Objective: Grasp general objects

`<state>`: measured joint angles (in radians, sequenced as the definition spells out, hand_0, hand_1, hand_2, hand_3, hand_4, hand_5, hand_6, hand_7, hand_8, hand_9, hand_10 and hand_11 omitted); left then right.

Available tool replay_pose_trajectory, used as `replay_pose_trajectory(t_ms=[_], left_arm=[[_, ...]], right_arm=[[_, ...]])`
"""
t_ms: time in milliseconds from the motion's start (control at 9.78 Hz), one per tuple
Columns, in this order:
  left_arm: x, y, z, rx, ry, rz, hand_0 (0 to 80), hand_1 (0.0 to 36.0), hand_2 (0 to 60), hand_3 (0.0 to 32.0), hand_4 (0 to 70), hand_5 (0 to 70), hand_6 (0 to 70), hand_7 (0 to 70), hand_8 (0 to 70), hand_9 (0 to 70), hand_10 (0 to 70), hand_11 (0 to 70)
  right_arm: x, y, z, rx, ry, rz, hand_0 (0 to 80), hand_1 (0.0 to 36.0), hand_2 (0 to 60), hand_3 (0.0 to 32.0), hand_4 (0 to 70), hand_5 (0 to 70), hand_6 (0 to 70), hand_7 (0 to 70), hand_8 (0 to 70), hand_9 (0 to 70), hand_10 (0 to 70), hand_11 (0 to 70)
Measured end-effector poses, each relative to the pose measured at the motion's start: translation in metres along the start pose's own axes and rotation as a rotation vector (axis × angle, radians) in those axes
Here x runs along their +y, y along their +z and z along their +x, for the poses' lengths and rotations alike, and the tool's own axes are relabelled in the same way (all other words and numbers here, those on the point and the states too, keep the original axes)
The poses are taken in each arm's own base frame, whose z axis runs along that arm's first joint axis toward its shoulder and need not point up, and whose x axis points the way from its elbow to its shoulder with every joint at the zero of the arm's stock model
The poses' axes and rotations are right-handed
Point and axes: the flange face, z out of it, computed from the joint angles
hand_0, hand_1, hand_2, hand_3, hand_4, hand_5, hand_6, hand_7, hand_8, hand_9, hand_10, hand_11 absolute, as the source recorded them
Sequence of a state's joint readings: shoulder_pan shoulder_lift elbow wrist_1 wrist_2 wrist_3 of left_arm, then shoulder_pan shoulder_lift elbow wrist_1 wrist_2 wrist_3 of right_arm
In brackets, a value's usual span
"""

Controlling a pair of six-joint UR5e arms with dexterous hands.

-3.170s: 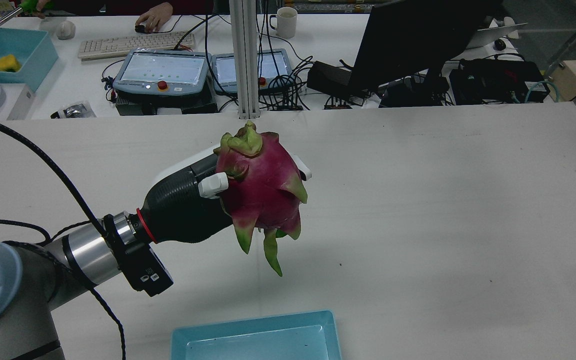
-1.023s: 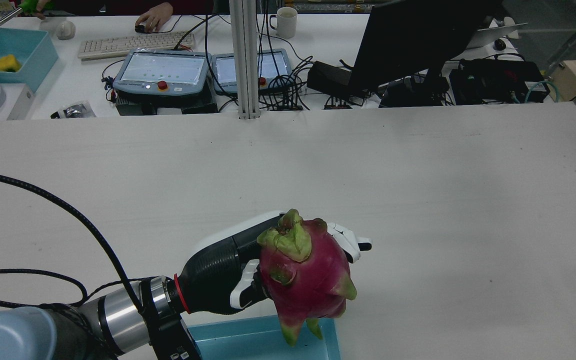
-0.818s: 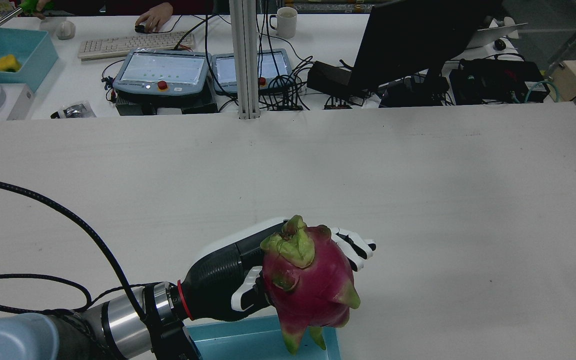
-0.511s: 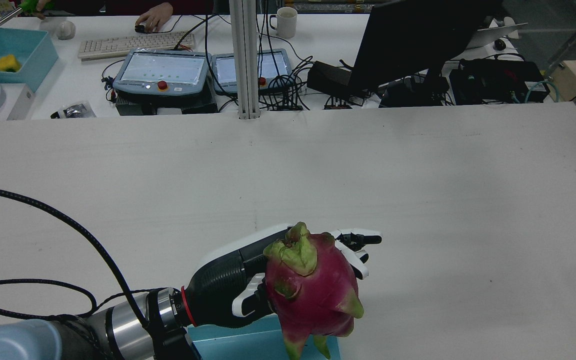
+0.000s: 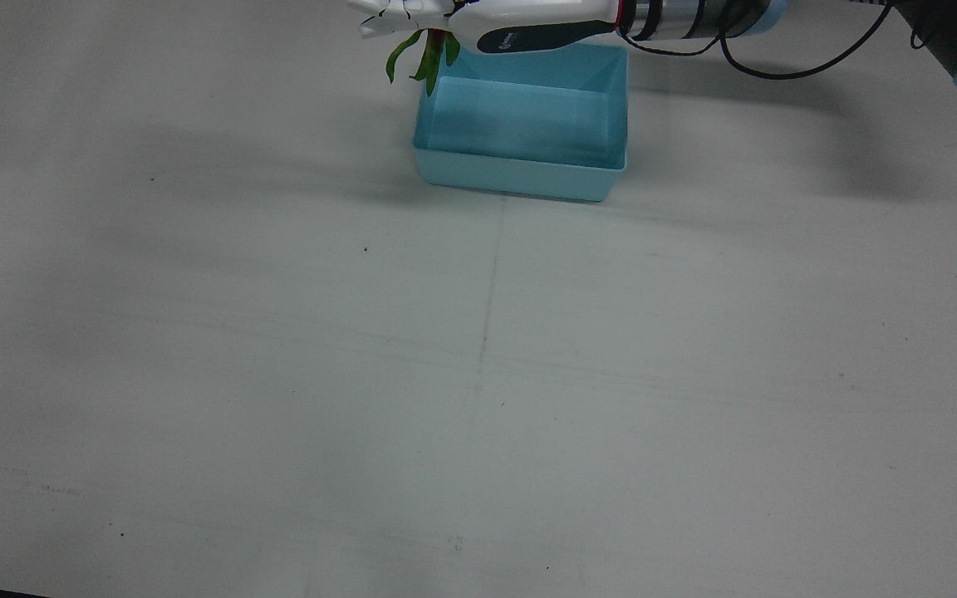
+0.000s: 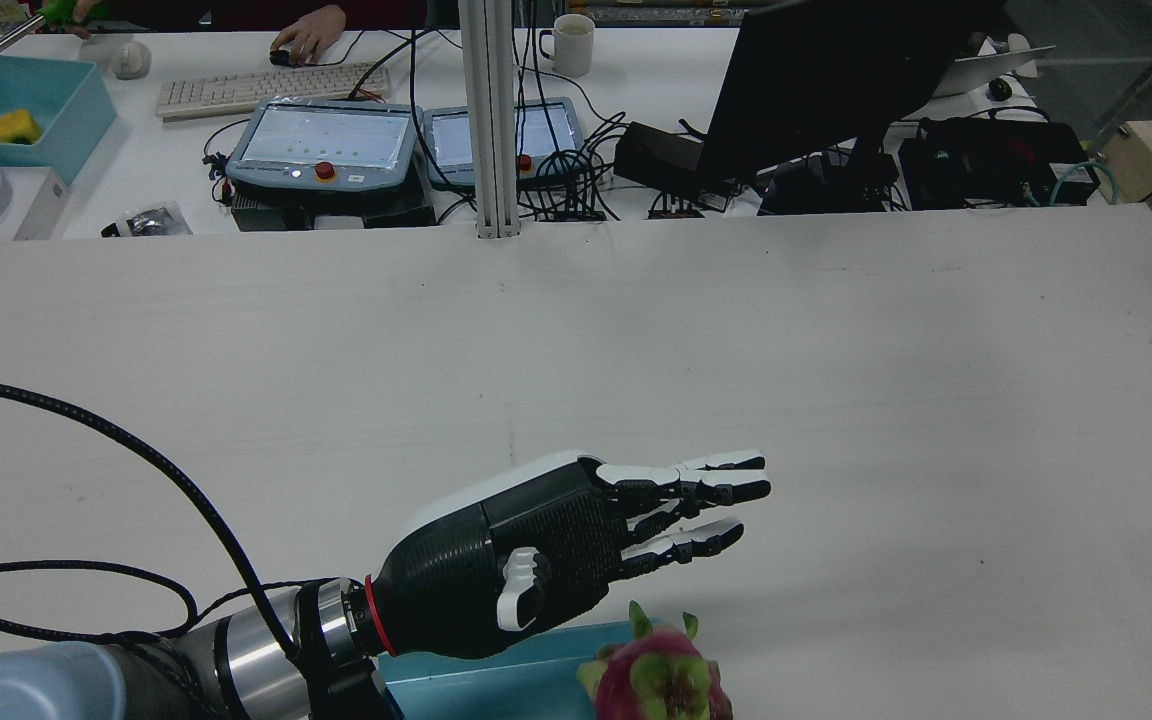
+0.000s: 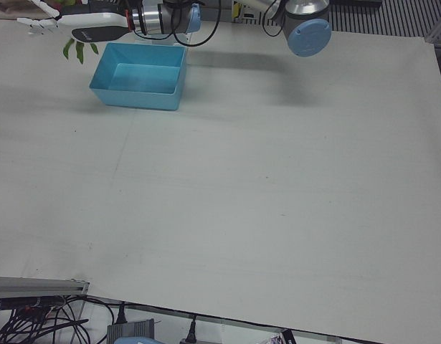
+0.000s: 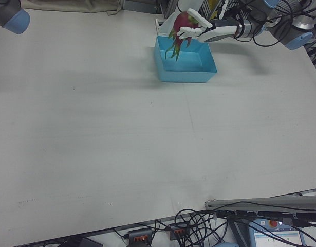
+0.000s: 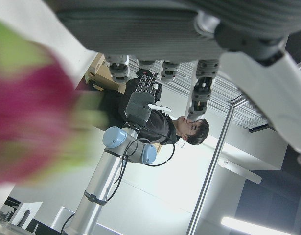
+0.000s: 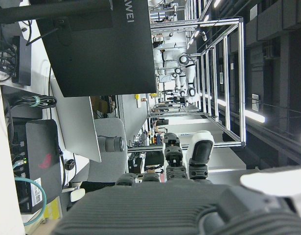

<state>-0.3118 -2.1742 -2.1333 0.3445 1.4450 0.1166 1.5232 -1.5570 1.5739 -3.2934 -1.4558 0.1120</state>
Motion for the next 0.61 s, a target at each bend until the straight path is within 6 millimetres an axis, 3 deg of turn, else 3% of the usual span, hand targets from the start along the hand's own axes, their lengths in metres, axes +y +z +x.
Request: replay_pose_trajectory(t_ms=[307, 409, 511, 614], left_arm=[[0.0, 0.0, -0.001, 0.0, -0.002, -0.003, 56.3, 16.6, 0.0, 24.8, 0.0, 0.0, 0.0, 6.8, 1.0, 0.0, 0.0, 0.0], [-0.002, 0.0, 0.0, 0.0, -0.003, 0.0, 56.0, 16.4, 0.0, 21.8, 0.0, 1.2, 0.0, 7.6, 1.0, 0.1, 0.0, 0.0], [-0.01, -0.003, 0.0, 0.0, -0.009, 0.006, 53.5, 14.0, 0.0, 7.4, 0.0, 5.4, 0.0, 11.4, 2.2, 0.8, 0.0, 0.0], [-0.021, -0.009, 0.002, 0.004, -0.023, 0.016, 48.0, 3.4, 0.0, 0.0, 19.0, 9.6, 2.2, 19.2, 3.5, 2.4, 0.0, 0.0]], right_arm=[[0.0, 0.0, 0.0, 0.0, 0.0, 0.0, 0.0, 0.0, 0.0, 0.0, 0.0, 0.0, 0.0, 0.0, 0.0, 0.0, 0.0, 0.0], [0.0, 0.0, 0.0, 0.0, 0.0, 0.0, 0.0, 0.0, 0.0, 0.0, 0.0, 0.0, 0.0, 0.0, 0.0, 0.0, 0.0, 0.0], [0.0, 0.0, 0.0, 0.0, 0.0, 0.0, 0.0, 0.0, 0.0, 0.0, 0.0, 0.0, 0.0, 0.0, 0.0, 0.0, 0.0, 0.0], [0.0, 0.0, 0.0, 0.0, 0.0, 0.0, 0.0, 0.0, 0.0, 0.0, 0.0, 0.0, 0.0, 0.0, 0.0, 0.0, 0.0, 0.0]])
